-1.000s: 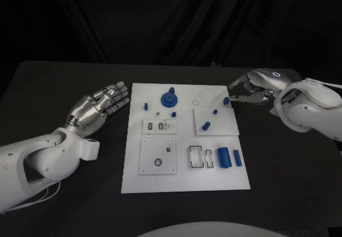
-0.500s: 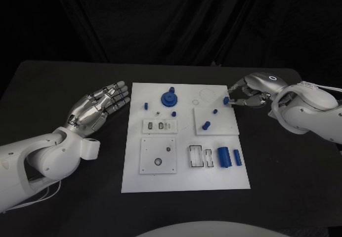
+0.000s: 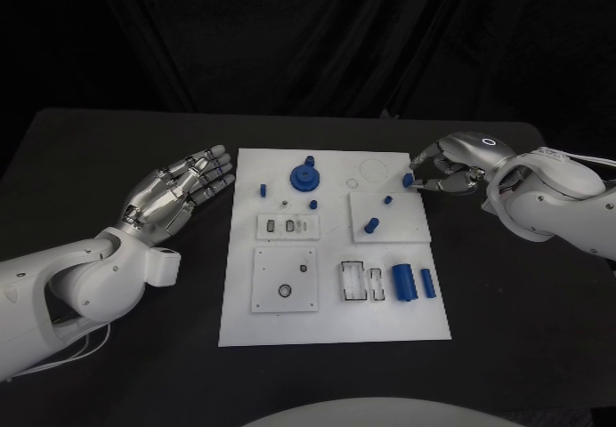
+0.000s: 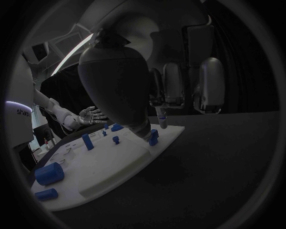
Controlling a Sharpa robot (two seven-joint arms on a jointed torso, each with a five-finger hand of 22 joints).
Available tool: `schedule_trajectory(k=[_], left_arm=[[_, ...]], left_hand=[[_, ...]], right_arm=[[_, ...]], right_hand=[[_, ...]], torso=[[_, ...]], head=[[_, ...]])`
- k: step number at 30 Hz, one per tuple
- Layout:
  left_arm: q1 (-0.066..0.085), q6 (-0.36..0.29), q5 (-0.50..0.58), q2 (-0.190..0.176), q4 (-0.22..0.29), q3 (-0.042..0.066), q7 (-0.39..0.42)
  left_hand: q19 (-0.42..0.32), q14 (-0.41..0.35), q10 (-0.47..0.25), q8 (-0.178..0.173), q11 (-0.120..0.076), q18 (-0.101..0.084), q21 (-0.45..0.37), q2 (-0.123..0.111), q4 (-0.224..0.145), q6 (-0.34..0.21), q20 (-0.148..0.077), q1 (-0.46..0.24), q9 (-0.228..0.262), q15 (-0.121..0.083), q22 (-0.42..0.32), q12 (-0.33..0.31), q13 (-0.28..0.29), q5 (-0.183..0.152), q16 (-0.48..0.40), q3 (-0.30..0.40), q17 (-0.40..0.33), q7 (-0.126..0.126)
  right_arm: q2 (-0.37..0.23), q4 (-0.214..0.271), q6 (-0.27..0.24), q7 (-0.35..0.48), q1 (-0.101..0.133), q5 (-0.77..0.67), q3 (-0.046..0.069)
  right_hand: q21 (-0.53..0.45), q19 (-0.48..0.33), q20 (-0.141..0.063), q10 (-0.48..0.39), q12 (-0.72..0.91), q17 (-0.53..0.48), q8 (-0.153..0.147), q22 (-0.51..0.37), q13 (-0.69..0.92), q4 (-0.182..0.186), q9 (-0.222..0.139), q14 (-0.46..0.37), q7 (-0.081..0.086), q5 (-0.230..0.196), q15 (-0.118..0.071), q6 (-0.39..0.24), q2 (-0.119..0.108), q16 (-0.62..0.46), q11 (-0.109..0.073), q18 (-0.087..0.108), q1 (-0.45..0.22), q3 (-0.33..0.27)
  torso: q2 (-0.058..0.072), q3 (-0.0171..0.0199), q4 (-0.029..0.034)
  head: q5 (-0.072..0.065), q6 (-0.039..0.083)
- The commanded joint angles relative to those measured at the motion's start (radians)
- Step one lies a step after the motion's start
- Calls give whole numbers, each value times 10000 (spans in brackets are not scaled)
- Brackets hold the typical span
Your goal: Assemble the parts on the task board
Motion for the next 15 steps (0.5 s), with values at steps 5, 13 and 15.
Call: schedule_trajectory(k=[5,13,15], left_arm=[[-27,201,-31,16,-16,5,1569],[-30,225,-31,20,-40,5,1534],[-30,233,-31,22,-42,5,1528]], left_hand=[[19,-8,21,49,73,-126,-39,-67,-14,2,28,-35,8,66,-1,47,7,14,79,81,12,89],[19,-8,21,49,73,-126,-39,-67,-14,2,28,-35,8,66,-1,47,7,14,79,81,12,89],[19,-8,21,49,73,-126,-39,-67,-14,2,28,-35,8,66,-1,47,7,14,79,81,12,89]], right_arm=[[40,-32,70,-280,-29,-15,6],[126,-69,98,-282,-50,-15,6],[139,-78,79,-281,-64,-15,6]], right_hand=[[-121,51,-27,913,-68,2512,-72,2041,2511,-56,-13,990,12,42,46,-48,9,-78,24,106,103,-5],[-186,13,-22,896,-79,2454,-80,2020,2497,-35,-24,960,25,-5,54,-77,-15,-128,36,121,106,-26],[-231,-14,-19,884,-88,2424,-78,2004,2487,-25,-26,945,28,-29,57,-79,-22,-154,39,132,102,-35]], torso=[[3,-4,15],[1,-6,2],[0,-5,3]], head=[[-25,-27],[5,-79],[5,-84]])
